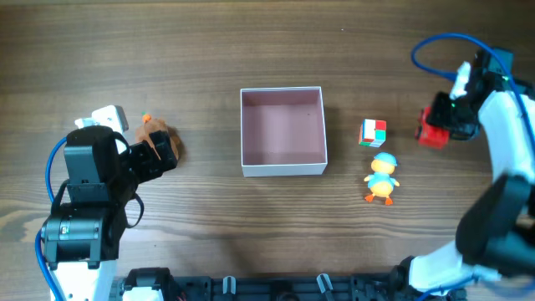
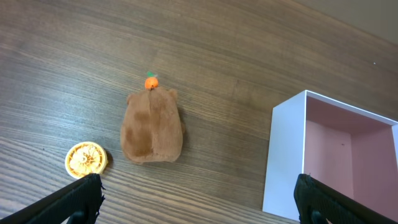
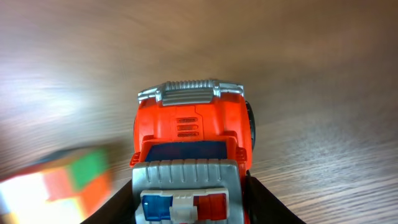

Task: Pack container
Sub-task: 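Carry the red truck into the box and open the right gripper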

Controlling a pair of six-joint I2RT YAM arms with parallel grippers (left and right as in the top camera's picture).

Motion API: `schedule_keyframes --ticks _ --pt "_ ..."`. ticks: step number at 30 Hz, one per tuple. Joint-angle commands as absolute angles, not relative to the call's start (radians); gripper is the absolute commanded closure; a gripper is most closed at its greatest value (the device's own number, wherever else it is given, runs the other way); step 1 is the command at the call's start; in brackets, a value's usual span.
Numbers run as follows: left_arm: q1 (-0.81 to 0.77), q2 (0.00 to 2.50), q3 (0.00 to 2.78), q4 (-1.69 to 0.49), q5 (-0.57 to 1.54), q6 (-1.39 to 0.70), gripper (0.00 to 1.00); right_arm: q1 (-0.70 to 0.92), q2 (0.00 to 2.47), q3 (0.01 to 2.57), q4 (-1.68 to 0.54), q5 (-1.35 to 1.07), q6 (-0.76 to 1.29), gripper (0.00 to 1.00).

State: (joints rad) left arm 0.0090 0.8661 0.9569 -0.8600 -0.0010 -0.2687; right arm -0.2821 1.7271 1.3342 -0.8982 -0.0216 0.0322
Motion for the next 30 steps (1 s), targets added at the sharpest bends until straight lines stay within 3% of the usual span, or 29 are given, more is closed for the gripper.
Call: schedule_keyframes --ticks 1,3,5,9,13,20,25,30 --pt "0.018 0.866 0.978 -0.857 0.011 -0.277 0.0 -0.068 1.444 1.388 -0.894 -0.05 0.039 0.96" --pt "0.018 0.866 0.978 -0.857 0.011 -0.278 0.0 0.073 1.349 1.394 -0.873 -0.044 0.105 0.96" --pt "0.018 0.866 0.978 -0.857 0.011 -0.278 0.0 0.278 1.283 1.394 -0.829 -0.003 0.313 0.96" --pt "0.018 0.866 0.978 -0.858 0.011 -0.278 0.0 0.484 1.41 1.393 -0.754 0.065 0.498 0.96" --pt "0.018 0.866 0.978 -0.858 0.011 -0.278 0.0 0.51 1.627 1.393 -0.756 0.067 0.604 0.96" --pt "0.018 0.866 0.978 -0.858 0.011 -0.278 0.0 0.509 1.879 1.393 -0.687 0.098 0.549 0.94" --pt "0.018 0.866 0.978 -0.858 0.011 -0.277 0.0 0.509 1.895 1.393 -0.632 0.109 0.497 0.66" --pt "0.018 0.866 0.978 -0.857 0.011 -0.277 0.0 0.509 1.895 1.393 -0.643 0.129 0.498 0.55"
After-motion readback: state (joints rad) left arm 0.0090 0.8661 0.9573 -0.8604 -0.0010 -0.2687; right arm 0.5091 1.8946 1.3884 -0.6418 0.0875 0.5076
